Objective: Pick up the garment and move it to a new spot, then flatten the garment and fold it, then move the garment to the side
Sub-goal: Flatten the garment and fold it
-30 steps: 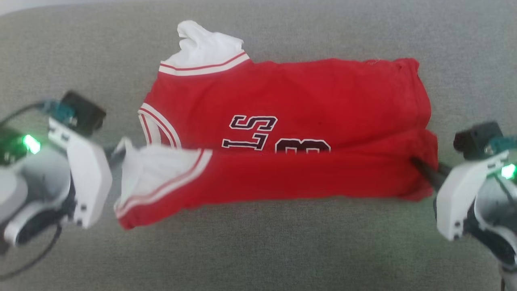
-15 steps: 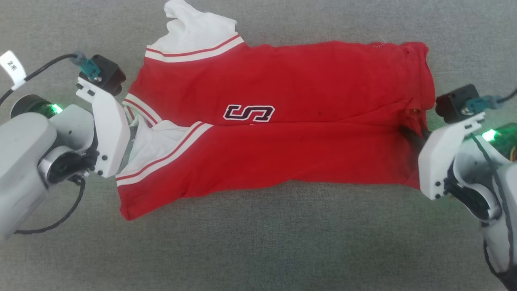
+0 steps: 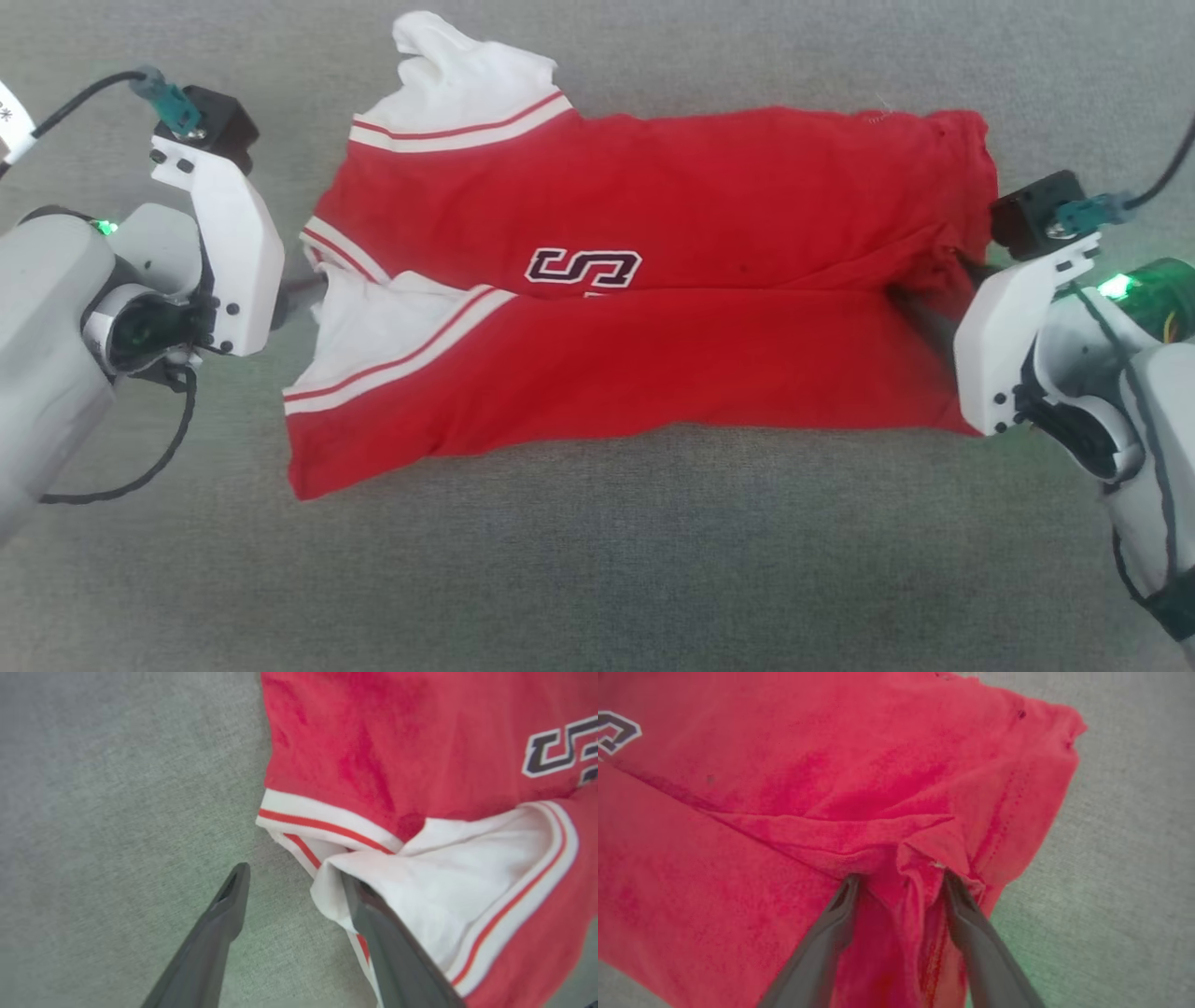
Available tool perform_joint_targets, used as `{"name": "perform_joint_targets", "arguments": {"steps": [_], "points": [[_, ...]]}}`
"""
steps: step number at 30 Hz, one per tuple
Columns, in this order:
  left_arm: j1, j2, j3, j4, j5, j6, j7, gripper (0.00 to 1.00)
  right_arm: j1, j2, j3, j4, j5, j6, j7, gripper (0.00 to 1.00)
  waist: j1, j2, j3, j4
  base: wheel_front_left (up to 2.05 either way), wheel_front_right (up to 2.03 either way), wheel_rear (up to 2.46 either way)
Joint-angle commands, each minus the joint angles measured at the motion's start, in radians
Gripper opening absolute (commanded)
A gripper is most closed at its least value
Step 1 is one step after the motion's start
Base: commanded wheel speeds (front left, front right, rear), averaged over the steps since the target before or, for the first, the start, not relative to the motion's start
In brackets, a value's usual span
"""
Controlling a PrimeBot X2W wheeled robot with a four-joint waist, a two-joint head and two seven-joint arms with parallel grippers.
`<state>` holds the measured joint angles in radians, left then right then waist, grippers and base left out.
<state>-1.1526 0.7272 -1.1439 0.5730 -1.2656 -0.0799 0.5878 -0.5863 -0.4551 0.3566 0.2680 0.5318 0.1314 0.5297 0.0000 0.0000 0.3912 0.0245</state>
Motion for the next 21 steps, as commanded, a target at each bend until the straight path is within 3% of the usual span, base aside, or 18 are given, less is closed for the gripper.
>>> {"name": "perform_joint_targets", "arguments": {"steps": [1,4,11,21], "points": [[-0.006,0.006,0.006,-0.005,-0.008,0.009,-0.006,1.00,0.005,-0.001,-0.001,0.004,0.005,-0.001,-0.007,1.00,0.0000,0.0000,-0.008,0.007,0.00,0.00,0.00],[0.019,0.030,0.017,-0.051,-0.021,0.042,-0.021,1.00,0.014,-0.007,-0.022,-0.014,-0.001,-0.001,-0.041,1.00,0.0000,0.0000,-0.022,0.017,0.00,0.00,0.00],[0.108,0.134,0.038,-0.254,-0.055,0.172,-0.030,1.00,0.051,0.011,-0.130,-0.065,-0.068,-0.001,-0.157,1.00,0.0000,0.0000,-0.053,0.034,0.00,0.00,0.00],[0.257,0.258,0.035,-0.574,-0.106,0.363,-0.050,1.00,0.124,0.124,-0.338,-0.192,-0.220,-0.001,-0.311,1.00,0.0000,0.0000,-0.065,0.035,0.00,0.00,0.00]]}}
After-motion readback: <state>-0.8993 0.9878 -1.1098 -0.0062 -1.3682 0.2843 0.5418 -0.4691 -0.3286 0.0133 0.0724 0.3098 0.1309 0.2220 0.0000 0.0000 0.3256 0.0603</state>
